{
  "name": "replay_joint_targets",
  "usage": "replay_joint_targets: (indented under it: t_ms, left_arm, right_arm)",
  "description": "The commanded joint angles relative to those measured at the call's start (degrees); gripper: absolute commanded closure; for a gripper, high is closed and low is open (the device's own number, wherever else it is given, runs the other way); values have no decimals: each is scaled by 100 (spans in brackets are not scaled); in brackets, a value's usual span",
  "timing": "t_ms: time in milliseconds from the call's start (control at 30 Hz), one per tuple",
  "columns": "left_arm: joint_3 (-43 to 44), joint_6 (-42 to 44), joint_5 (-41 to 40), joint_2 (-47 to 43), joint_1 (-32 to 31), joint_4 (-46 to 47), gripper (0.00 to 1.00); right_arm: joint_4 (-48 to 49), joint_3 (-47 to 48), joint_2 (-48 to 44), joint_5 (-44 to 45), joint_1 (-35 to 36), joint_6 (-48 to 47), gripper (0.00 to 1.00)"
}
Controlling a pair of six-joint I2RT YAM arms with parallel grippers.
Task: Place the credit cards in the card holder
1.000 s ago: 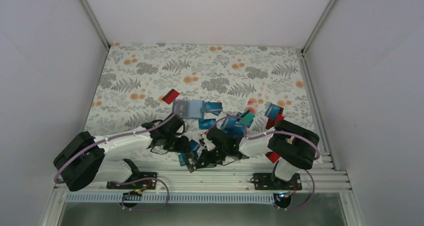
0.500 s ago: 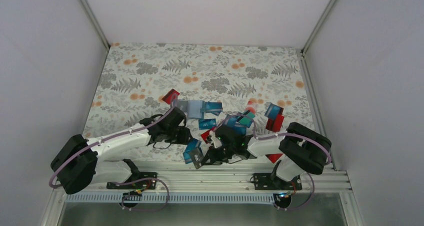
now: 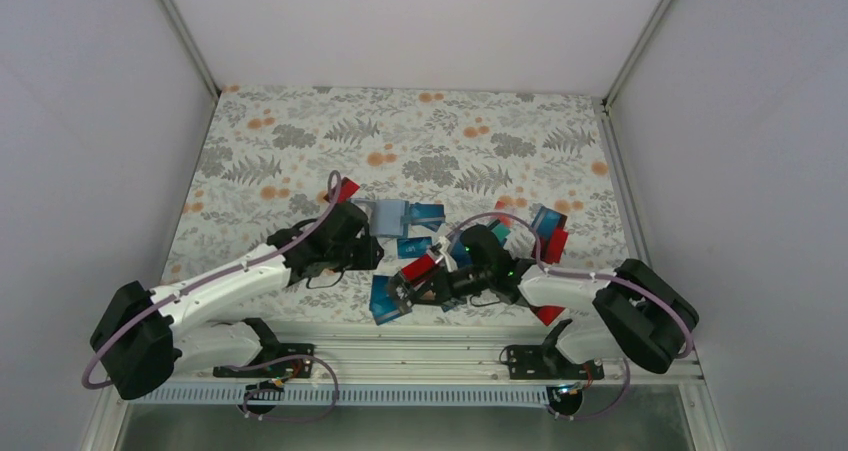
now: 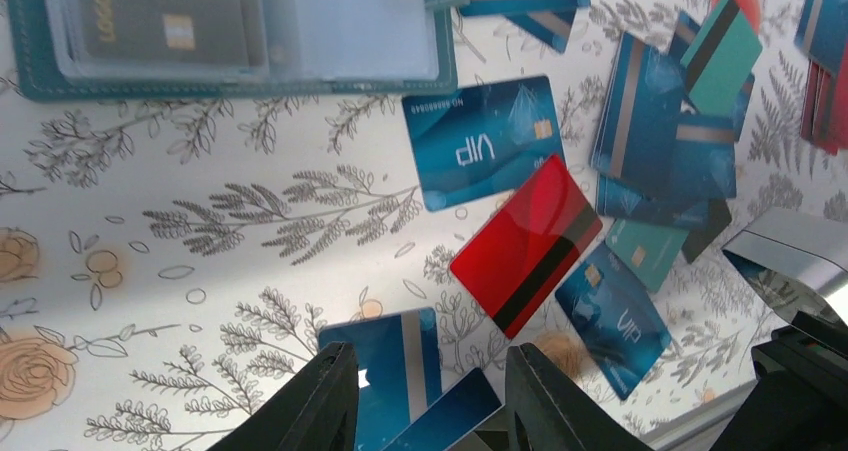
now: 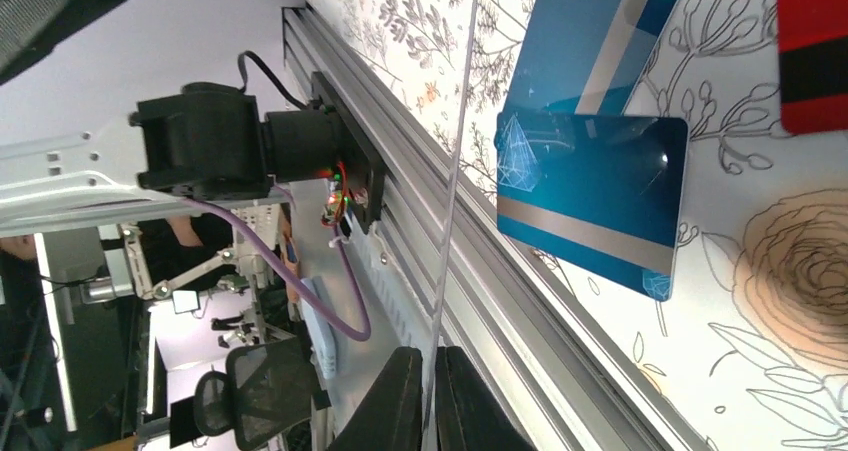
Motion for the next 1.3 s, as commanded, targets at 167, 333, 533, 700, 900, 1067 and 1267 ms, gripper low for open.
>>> replay_joint_targets:
  t_ms: [167, 333, 533, 700, 900, 1067, 1267]
  left_arm:
    - [180, -267, -317, -513, 363, 192, 62]
    - [-252, -266, 519, -1040, 936, 931, 61]
    - [-656, -171, 1421, -1342, 1318, 1919, 59]
    - [-830, -266, 2047, -1342, 1565, 2801, 58]
    - [-984, -590, 2564, -1152, 1848, 3616, 58]
    - [-1267, -1255, 2857, -1146, 2101, 4455, 60]
    - [-1187, -1390, 3074, -887, 2190, 4618, 59]
  right_arm:
    - [612, 192, 122, -934, -735, 12, 96]
    - [621, 754, 393, -1182, -1090, 24, 96]
    - [532, 1467, 828, -1421, -1458, 21, 96]
    - [524, 1981, 1086, -1530, -1603, 105, 96]
    - [694, 2364, 1270, -1621, -1717, 358, 96]
    - [879, 2565, 1348, -1627, -1798, 563, 96]
    - [1089, 2820, 1372, -1624, -1880, 803, 96]
